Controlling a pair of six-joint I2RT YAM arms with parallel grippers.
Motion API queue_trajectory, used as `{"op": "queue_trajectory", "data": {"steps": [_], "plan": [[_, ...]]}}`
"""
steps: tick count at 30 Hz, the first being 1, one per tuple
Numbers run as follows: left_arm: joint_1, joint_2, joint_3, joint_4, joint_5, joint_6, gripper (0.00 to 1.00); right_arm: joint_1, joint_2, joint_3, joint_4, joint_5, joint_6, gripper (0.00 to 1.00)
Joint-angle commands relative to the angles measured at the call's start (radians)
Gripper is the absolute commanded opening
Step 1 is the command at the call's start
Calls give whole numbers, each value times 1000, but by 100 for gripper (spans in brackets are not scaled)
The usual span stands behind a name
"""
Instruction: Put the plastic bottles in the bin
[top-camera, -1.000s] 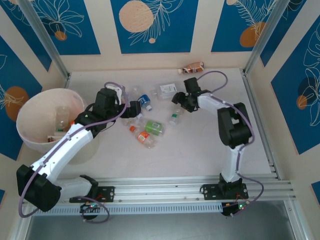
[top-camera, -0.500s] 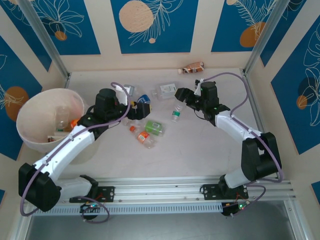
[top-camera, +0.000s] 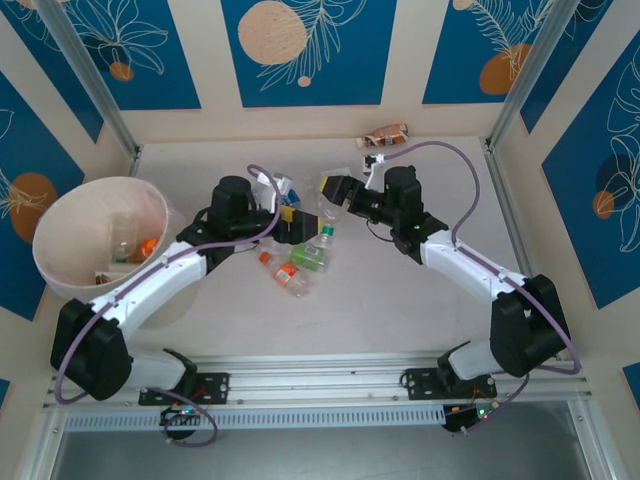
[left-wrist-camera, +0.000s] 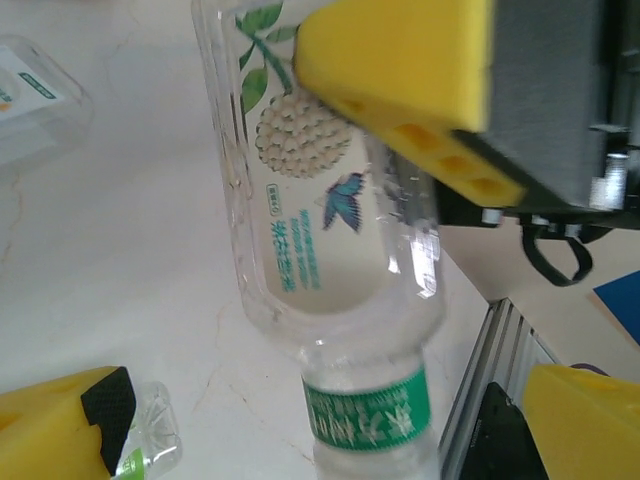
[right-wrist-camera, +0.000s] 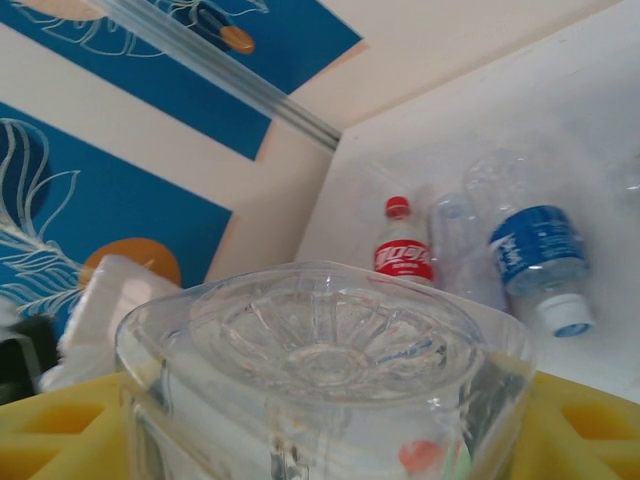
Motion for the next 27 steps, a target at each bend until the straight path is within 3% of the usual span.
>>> {"op": "queue_trajectory", "data": {"steps": [1,7,11,16,19,27], "plan": [[-12,28,40,35,-48,-14,100,25,14,51,78,-50,37,46],[-15,79,71,99,-25,-28,100,63,49,98,37,-82,43,47],[-20,100,89,120,4,-16,95,77,72,101,21,-61,62,47],[-20,103,72,142,-4,-27,63,76,74,103,43,-86,76,47],[-20,101,63,165,27,-32,54,75,75,106,39,-99,77,54],[-20,84,64,90,-13,-10,42,14,-21,94,-61,-55,33,85]]}}
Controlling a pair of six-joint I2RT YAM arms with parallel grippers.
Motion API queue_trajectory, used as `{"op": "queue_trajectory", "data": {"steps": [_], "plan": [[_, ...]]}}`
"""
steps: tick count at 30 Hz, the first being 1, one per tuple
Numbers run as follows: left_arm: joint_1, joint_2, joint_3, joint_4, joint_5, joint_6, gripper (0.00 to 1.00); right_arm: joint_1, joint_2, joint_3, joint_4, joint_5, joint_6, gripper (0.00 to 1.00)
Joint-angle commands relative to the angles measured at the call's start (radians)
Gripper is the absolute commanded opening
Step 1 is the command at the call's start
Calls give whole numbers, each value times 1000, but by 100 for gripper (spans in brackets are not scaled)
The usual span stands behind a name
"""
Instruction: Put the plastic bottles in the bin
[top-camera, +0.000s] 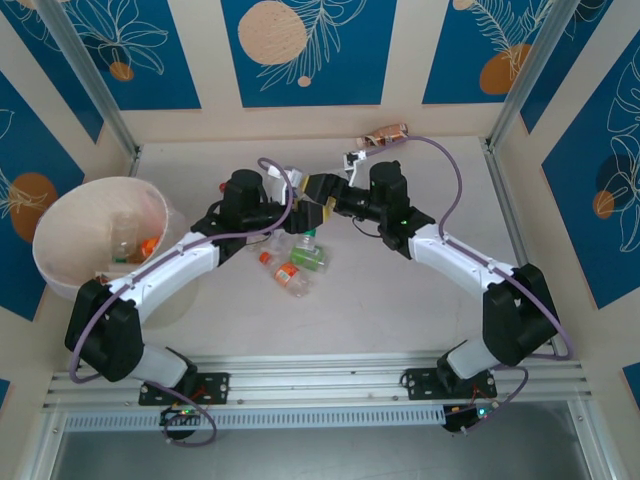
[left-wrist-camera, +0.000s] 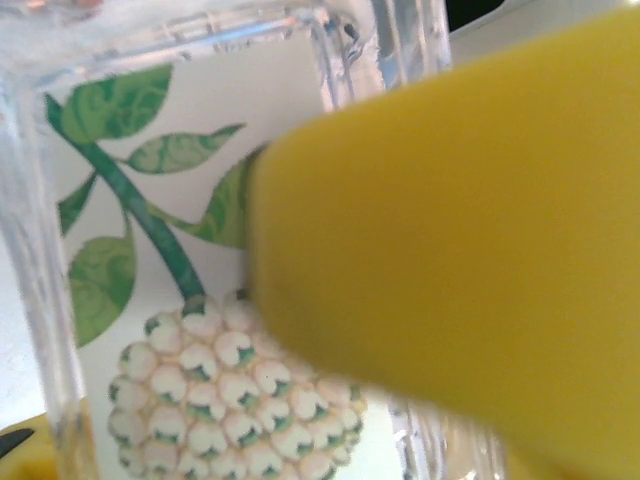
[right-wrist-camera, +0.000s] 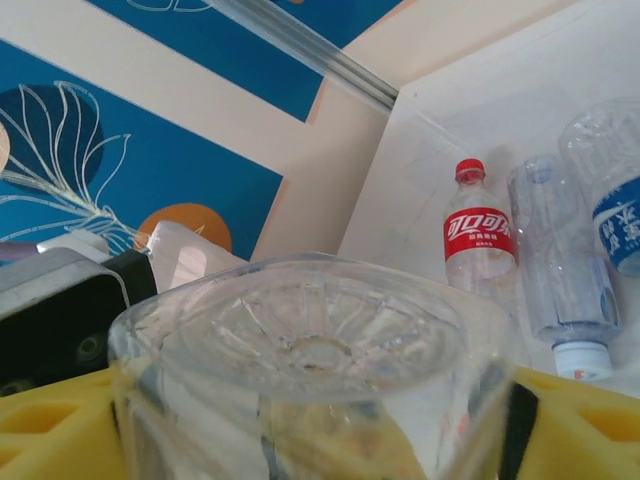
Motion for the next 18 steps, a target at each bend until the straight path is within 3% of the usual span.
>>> {"op": "queue_trajectory", "data": {"steps": [1,3,4,11,18], "plan": [[-3,-18,11,-15,-25,48,41,-41,-100,15,-76,25,-34,87],[-4,-33,3,-23,-52,60,39,-62,-147,5,-115,63,-59,91],[-4,-42,-3,-23,-66,69,38,-72,-174,-2,-139,92,-71,100],[-4,-118,-28,-55,-169,118,35,-118,-348,-110,-238,428,-72,99],[-3,-203,17,-167,-265,203,35,-196,-388,-153,-335,445,-50,100]]}}
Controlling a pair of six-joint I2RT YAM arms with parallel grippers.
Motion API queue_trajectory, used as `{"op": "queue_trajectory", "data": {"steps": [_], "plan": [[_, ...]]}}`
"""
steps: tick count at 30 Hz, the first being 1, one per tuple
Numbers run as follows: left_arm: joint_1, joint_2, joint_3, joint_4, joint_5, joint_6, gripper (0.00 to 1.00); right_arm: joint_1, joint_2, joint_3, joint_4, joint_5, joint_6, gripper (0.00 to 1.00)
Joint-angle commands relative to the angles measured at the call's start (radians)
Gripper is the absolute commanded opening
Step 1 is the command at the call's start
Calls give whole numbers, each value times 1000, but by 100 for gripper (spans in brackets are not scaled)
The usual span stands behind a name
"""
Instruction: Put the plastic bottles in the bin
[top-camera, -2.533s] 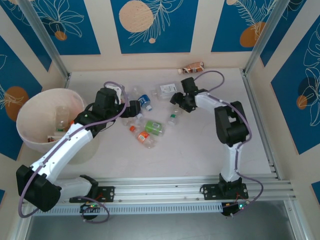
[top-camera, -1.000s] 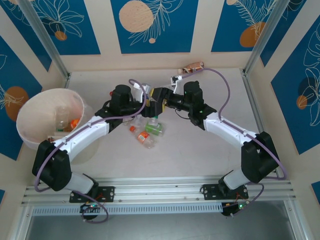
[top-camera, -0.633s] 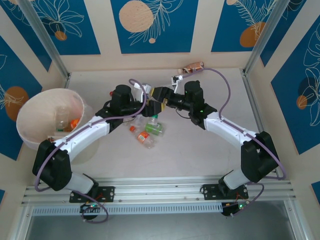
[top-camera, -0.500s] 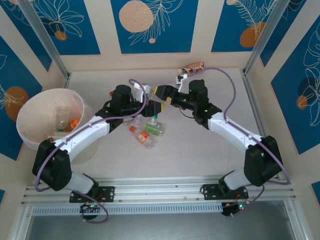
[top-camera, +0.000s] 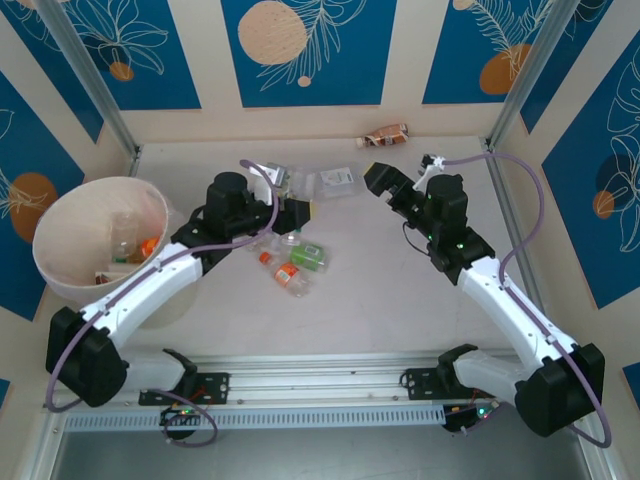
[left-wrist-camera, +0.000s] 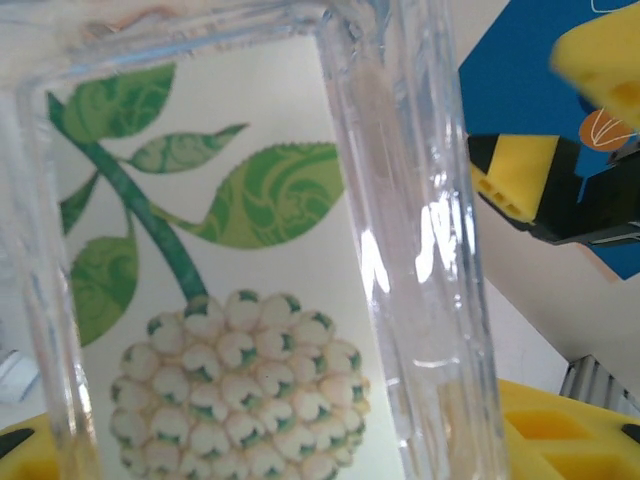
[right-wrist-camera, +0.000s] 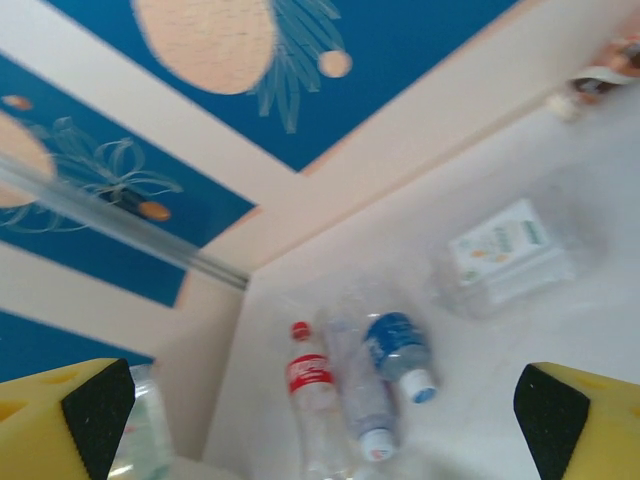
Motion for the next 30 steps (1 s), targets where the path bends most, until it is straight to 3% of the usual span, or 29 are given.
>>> {"op": "queue_trajectory", "data": {"steps": [1,5,12,17,30], "plan": [[-3,-56,42,-66,-82,73,35,-37,-4,-18,-66,31,10,100],[-2,-128,46,-70,-207,83,35,-56,8,-28,-58,-4,38,100],[-2,-251,94,-102,-240,175,35,-64,24,-25,-75,7,57,100],[-2,-349,96,-101,-339,248,35,-65,38,-20,-83,-5,68,100],[5,-470,36,-80,-1013,491,36,-69,99,12,-90,-65,87,100]]}}
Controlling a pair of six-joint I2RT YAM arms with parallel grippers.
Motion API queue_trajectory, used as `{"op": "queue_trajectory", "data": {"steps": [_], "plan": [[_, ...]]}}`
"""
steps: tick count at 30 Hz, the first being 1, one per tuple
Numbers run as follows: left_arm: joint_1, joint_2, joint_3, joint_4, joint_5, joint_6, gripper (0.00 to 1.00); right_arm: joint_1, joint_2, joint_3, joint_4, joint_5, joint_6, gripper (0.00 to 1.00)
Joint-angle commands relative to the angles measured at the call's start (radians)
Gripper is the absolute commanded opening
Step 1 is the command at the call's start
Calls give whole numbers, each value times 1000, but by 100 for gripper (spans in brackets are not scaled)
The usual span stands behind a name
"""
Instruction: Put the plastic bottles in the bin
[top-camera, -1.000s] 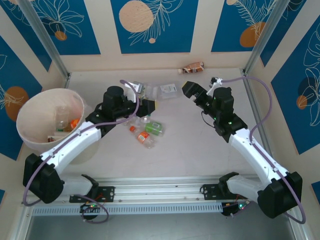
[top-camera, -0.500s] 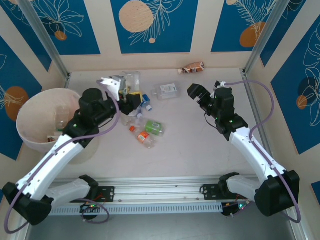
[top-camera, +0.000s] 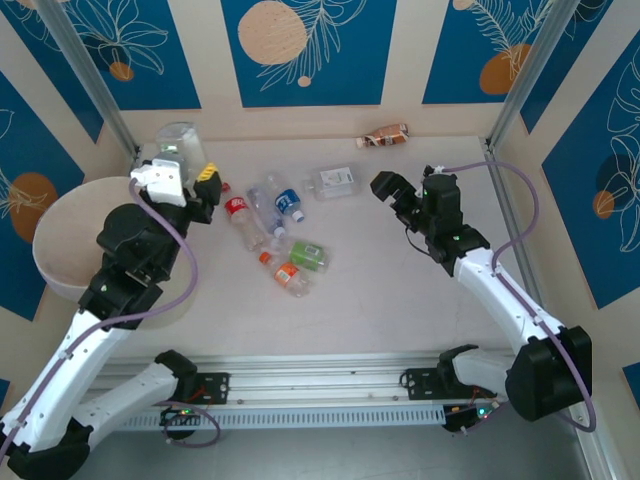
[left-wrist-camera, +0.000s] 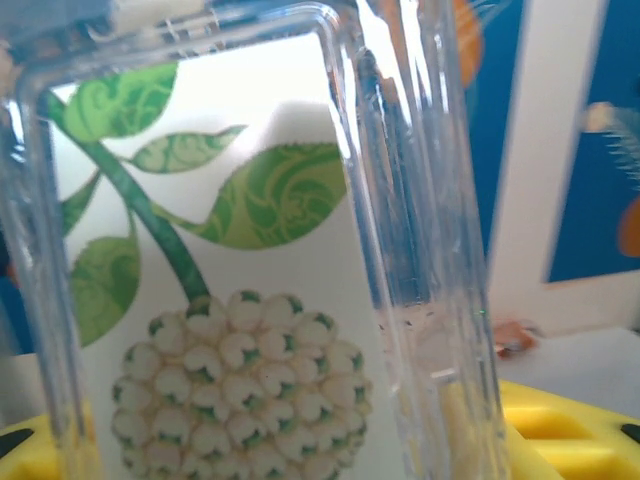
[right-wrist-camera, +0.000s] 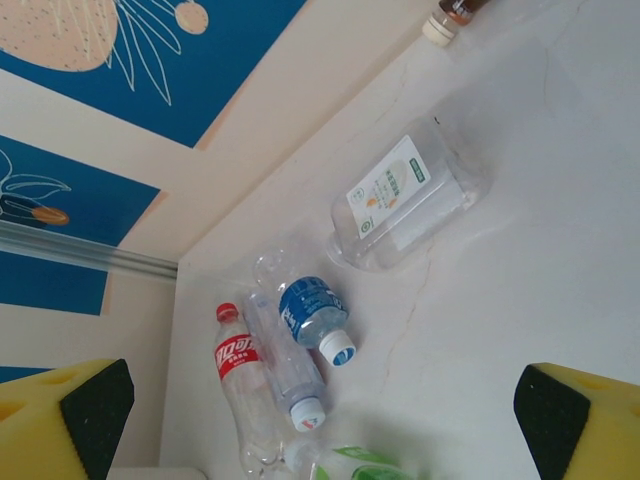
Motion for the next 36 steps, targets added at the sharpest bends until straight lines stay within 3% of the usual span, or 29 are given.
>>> {"op": "queue_trajectory", "data": {"steps": [1,4,12,25,30,36], "plan": [[14,9,-18,15,-291,88,36,-5,17,34,-7,-35,19,100],[65,26,-11,-41,-374,55,36,-7,30,47,-14,-46,14,100],[292,19,-44,-159,-268,-120,37,-9,57,71,-21,-74,15,100],[404,-31,-91,-210,-356,-193,38,-13,83,85,-27,-97,13,99],[484,-34,-111,-268,-214,-296,39,-14,96,108,-54,-119,-1,99],[538,-28,-132,-293,-126,-372,42,-14,93,106,-66,-126,-1,99]]}}
